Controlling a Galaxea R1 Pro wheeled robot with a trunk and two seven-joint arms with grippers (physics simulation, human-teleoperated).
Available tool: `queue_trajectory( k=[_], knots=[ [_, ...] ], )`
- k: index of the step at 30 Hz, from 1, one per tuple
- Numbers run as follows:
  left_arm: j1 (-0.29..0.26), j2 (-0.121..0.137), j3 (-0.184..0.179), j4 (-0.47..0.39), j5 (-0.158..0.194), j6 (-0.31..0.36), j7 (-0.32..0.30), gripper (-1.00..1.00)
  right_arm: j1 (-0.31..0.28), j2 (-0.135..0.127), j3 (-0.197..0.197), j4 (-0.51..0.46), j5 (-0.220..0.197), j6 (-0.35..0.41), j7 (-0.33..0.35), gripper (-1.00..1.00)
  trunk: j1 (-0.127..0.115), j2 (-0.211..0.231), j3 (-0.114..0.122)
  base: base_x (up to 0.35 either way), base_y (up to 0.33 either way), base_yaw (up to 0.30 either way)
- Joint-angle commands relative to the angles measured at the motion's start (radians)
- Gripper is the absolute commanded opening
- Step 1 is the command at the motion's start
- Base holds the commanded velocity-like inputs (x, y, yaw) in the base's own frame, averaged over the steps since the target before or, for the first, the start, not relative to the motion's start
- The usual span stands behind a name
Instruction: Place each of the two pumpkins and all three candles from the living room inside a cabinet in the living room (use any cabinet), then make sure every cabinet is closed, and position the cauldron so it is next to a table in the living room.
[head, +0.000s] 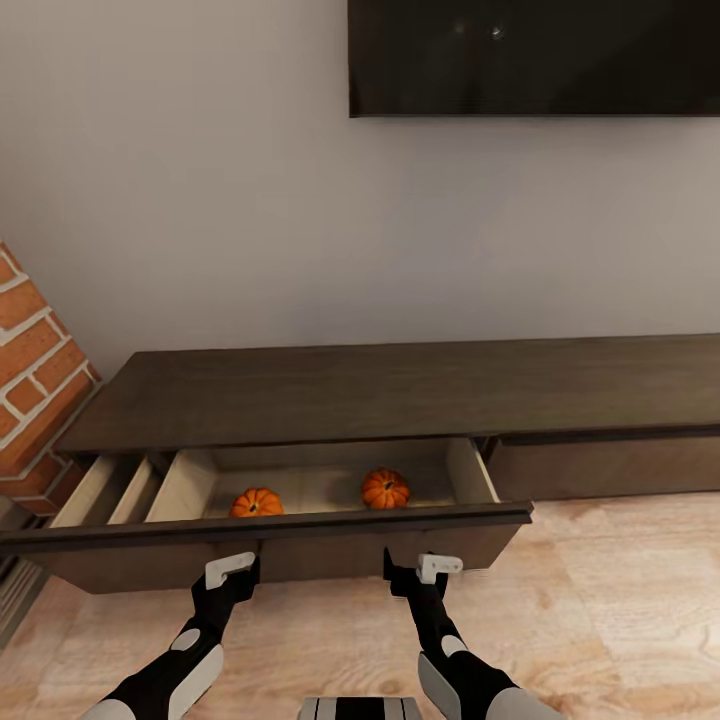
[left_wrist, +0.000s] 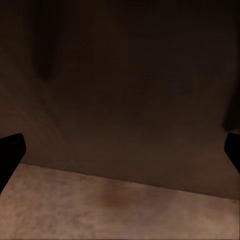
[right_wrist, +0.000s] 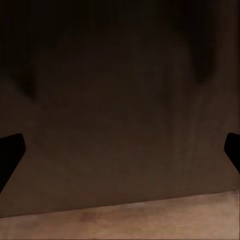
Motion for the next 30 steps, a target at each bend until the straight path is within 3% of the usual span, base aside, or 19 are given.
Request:
queue_trajectory(
  k=[1,30],
  knots=[
    [-0.001,0.001,-0.009,-0.002,0.003,-0.003,0.007,1.0,-0.001,0.0,0.008,0.001,-0.001,-0.003,-0.009,1.0,0.0,0.0,-0.001,0.209,0.0,0.0],
    [-0.001,0.003,-0.009,-0.002,0.003,-0.003,0.007,1.0,-0.001,0.0,0.008,0.0,-0.001,-0.003,-0.009,1.0,0.0,0.0,-0.001,0.178,0.0,0.0]
  ],
)
